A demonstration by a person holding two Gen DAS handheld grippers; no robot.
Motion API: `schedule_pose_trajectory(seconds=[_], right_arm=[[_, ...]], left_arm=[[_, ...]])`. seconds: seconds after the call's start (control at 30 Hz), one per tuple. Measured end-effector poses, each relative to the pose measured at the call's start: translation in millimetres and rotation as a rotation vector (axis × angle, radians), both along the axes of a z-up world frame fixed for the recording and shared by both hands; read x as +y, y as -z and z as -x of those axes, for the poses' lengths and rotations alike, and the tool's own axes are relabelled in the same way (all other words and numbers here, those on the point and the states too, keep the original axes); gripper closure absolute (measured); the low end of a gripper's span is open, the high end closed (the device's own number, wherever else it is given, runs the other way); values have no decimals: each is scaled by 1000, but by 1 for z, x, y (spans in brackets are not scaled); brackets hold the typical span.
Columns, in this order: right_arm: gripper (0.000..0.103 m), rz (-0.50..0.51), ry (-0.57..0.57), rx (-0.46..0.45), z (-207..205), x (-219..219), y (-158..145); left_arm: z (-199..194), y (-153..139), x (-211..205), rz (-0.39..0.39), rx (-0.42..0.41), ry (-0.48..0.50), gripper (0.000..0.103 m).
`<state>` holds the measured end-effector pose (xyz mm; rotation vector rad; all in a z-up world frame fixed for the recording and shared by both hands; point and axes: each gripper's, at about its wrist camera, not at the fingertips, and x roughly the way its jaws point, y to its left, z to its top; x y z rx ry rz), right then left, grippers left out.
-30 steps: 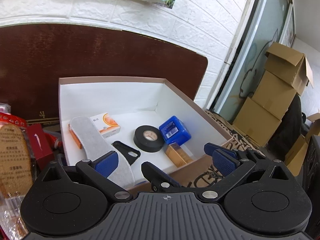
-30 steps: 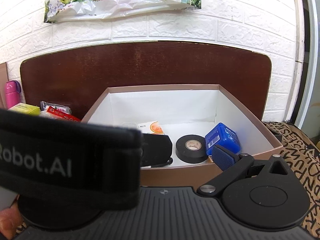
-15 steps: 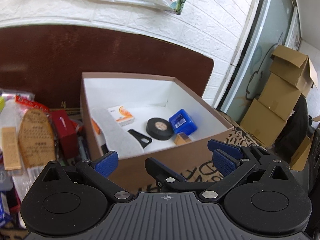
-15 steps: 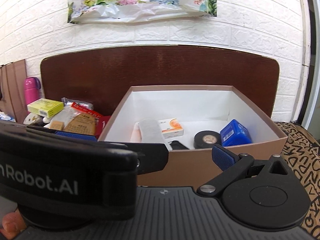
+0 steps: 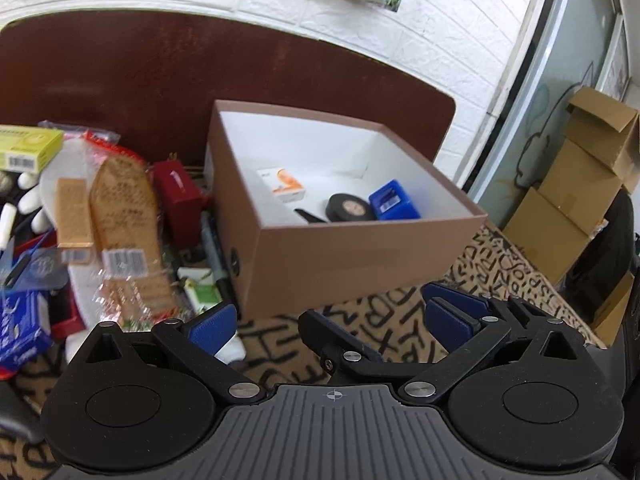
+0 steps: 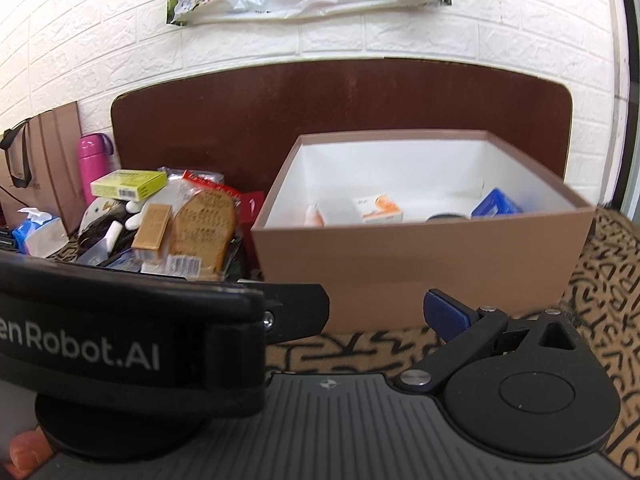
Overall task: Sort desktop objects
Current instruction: 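Withdraw the left gripper from the box back over the cluttered table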
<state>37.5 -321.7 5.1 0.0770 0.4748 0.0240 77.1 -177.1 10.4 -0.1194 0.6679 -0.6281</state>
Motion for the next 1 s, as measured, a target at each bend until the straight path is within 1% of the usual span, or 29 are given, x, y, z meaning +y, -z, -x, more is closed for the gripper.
schedule_pose_trajectory(seconds=[0.33, 0.6, 0.7, 0.8, 1.0], right_arm=[[0, -45, -29, 55, 16, 17, 17], [0, -41, -78, 78, 24, 36, 24], [0, -36, -102, 92, 25, 46, 27], [0, -33, -134, 96, 25, 56, 28], [0, -24, -198, 72, 20, 75, 24]], left_arm=[[17, 18, 15, -1, 59, -24, 0], [32, 27, 35, 16, 79, -58, 0], [35, 32, 46, 31, 95, -79, 0], [37, 34, 61, 64, 108, -99, 0], [35, 30, 101, 116, 90, -157, 0]])
